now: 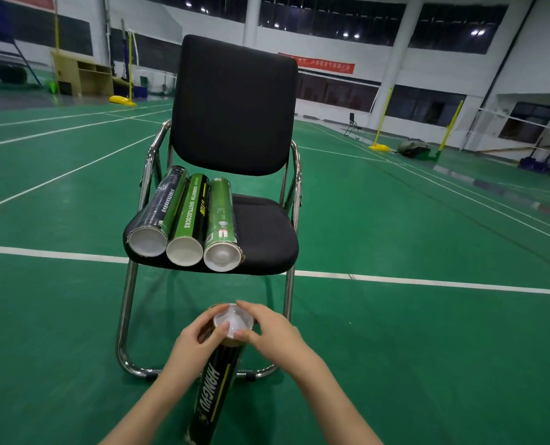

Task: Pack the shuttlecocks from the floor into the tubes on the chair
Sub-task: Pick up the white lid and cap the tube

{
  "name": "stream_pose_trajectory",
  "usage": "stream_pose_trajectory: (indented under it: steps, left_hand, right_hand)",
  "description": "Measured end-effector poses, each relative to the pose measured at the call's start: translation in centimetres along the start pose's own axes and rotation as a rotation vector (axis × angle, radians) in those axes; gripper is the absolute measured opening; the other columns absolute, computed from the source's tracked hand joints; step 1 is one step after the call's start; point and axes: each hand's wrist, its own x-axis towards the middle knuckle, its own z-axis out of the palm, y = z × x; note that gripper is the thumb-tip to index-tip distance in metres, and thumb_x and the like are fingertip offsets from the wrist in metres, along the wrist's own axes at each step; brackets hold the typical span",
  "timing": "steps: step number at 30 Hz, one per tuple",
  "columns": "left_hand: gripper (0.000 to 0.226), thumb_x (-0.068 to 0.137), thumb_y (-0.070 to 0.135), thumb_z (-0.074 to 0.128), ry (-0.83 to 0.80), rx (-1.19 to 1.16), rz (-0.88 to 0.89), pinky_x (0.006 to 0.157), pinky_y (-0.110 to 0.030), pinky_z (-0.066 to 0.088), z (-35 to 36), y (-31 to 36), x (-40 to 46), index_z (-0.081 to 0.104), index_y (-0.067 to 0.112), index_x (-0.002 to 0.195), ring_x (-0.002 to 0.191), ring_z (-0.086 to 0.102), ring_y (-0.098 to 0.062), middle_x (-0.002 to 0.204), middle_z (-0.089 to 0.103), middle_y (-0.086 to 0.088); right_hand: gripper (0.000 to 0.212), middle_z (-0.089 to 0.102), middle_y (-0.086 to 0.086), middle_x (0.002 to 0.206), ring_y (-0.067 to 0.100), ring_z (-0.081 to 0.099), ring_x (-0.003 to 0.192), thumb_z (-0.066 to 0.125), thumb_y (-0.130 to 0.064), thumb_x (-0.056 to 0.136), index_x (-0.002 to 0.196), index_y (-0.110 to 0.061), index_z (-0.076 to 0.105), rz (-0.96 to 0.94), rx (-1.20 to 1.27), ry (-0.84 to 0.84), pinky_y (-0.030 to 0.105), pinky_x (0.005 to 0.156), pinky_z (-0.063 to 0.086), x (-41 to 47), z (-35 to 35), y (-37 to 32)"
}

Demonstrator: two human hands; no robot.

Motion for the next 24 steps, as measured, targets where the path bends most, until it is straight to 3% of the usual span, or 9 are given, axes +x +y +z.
stream_pose_trajectory:
  steps: [9, 11, 13, 15, 16, 19, 21, 24]
  left_hand:
    - [0.027, 0.09, 0.017, 0.06, -0.058, 0.041, -0.045, 0.078, -0.012, 0.049, -0.3, 0.7, 0.4, 0.059, 0.029, 0.114, 0.101, 0.064, -0.003, 0.109, 0.068, 0.006]
    - [0.027, 0.09, 0.017, 0.059, -0.063, 0.037, -0.051, 0.079, -0.013, 0.049, -0.3, 1.0, 0.4, 0.059, 0.029, 0.115, 0.103, 0.063, -0.005, 0.111, 0.068, 0.004]
    - [0.03, 0.091, 0.014, 0.058, -0.07, 0.017, -0.07, 0.078, -0.011, 0.049, -0.3, 1.2, 0.3, 0.057, 0.026, 0.119, 0.102, 0.063, -0.004, 0.115, 0.066, 0.001]
    - [0.039, 0.092, 0.013, 0.056, -0.089, 0.02, -0.098, 0.079, -0.009, 0.047, -0.3, 1.4, 0.2, 0.05, 0.03, 0.127, 0.105, 0.059, -0.003, 0.12, 0.062, 0.002]
    - [0.046, 0.092, 0.013, 0.056, -0.099, 0.024, -0.104, 0.078, -0.008, 0.046, -0.3, 1.6, 0.1, 0.044, 0.034, 0.131, 0.107, 0.058, -0.003, 0.122, 0.061, 0.003]
    - [0.063, 0.091, 0.013, 0.058, -0.106, 0.014, -0.147, 0.066, -0.002, 0.045, -0.3, 2.3, -0.4, 0.026, 0.042, 0.137, 0.101, 0.057, -0.001, 0.119, 0.061, 0.001]
    - [0.069, 0.09, 0.016, 0.061, -0.098, 0.011, -0.172, 0.066, -0.005, 0.046, -0.2, 2.7, -1.1, 0.023, 0.043, 0.141, 0.1, 0.06, -0.003, 0.117, 0.063, 0.001]
    - [0.081, 0.085, 0.02, 0.067, -0.081, 0.02, -0.19, 0.076, -0.019, 0.05, 0.0, 3.0, -2.3, 0.018, 0.047, 0.144, 0.099, 0.065, -0.008, 0.11, 0.068, 0.005]
  right_hand:
    - [0.058, 0.041, -0.018, 0.141, 0.007, 0.042, 0.127, 0.059, -0.04, 0.085, 0.137, -0.041, 0.033, 0.047, 0.17, 0.022, 0.043, 0.106, 0.034, 0.4, 0.9, 0.5]
    - [0.06, 0.039, -0.018, 0.141, 0.007, 0.042, 0.126, 0.06, -0.036, 0.085, 0.139, -0.036, 0.033, 0.061, 0.306, 0.053, 0.037, 0.106, 0.036, 0.1, 1.3, 0.5]
    - [0.063, 0.035, -0.017, 0.136, 0.012, 0.043, 0.124, 0.06, -0.034, 0.086, 0.141, -0.03, 0.03, 0.114, 0.432, 0.045, 0.03, 0.094, 0.046, -0.3, 1.4, 0.5]
    - [0.061, 0.04, -0.01, 0.135, 0.016, 0.049, 0.118, 0.061, -0.036, 0.085, 0.139, -0.027, 0.035, 0.176, 0.518, -0.004, 0.03, 0.077, 0.056, -0.3, 1.5, 0.7]
    - [0.057, 0.046, -0.005, 0.134, 0.016, 0.051, 0.115, 0.061, -0.038, 0.084, 0.136, -0.025, 0.04, 0.187, 0.53, -0.02, 0.034, 0.076, 0.057, -0.4, 1.5, 0.6]
    - [0.053, 0.056, 0.0, 0.125, 0.016, 0.052, 0.114, 0.064, -0.041, 0.081, 0.129, -0.025, 0.049, 0.176, 0.551, -0.02, 0.047, 0.088, 0.051, -0.9, 1.5, 0.4]
    - [0.042, 0.06, 0.0, 0.12, 0.017, 0.055, 0.112, 0.064, -0.036, 0.082, 0.122, -0.027, 0.053, 0.155, 0.589, -0.029, 0.042, 0.084, 0.054, -1.5, 1.2, 0.3]
    - [0.031, 0.062, 0.002, 0.114, 0.016, 0.059, 0.107, 0.065, -0.027, 0.082, 0.11, -0.036, 0.055, 0.13, 0.628, -0.051, 0.033, 0.072, 0.057, -2.7, 0.7, 0.2]
